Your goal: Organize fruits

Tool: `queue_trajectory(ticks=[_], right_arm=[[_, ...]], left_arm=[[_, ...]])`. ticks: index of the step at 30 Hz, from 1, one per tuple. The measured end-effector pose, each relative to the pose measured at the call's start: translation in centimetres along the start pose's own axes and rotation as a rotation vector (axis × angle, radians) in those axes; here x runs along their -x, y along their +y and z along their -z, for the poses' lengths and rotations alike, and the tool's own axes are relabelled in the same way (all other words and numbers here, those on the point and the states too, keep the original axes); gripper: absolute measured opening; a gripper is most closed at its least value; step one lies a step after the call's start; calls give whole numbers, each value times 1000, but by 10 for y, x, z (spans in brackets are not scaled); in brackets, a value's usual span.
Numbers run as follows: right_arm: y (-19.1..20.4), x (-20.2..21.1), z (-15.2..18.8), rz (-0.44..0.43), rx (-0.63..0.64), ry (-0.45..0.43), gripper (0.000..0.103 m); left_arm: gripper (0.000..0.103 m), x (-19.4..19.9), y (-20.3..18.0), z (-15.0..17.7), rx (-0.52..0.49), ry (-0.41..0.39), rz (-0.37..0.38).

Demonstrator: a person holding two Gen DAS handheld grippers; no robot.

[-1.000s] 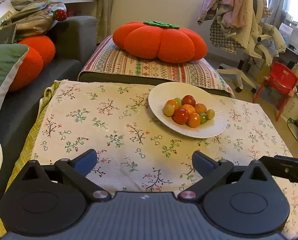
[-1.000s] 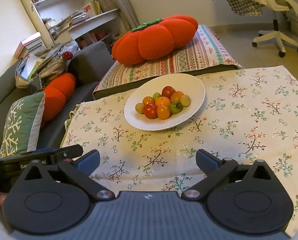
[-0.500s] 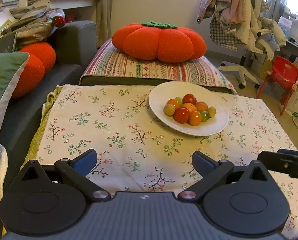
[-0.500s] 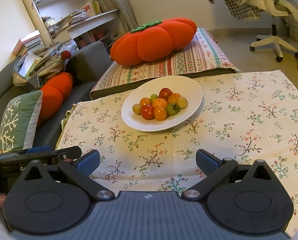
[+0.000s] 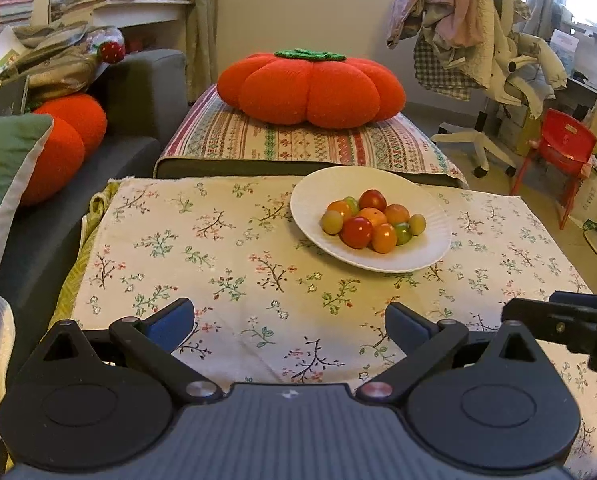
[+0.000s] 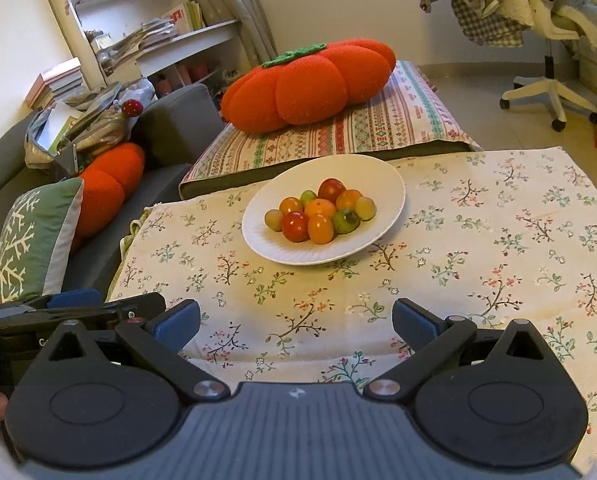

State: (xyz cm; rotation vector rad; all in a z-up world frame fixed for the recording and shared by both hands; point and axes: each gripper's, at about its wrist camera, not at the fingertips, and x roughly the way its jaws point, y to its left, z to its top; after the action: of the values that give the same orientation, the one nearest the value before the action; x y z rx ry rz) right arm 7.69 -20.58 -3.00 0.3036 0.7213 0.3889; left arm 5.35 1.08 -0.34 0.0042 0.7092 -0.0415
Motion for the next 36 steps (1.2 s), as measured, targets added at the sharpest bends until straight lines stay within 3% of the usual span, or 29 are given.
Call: queue_trajectory(ticks=[36], right_arm=[[9, -3, 3, 35, 62, -8, 102]], left_arm=[[88, 1, -8, 2, -28, -13, 27]])
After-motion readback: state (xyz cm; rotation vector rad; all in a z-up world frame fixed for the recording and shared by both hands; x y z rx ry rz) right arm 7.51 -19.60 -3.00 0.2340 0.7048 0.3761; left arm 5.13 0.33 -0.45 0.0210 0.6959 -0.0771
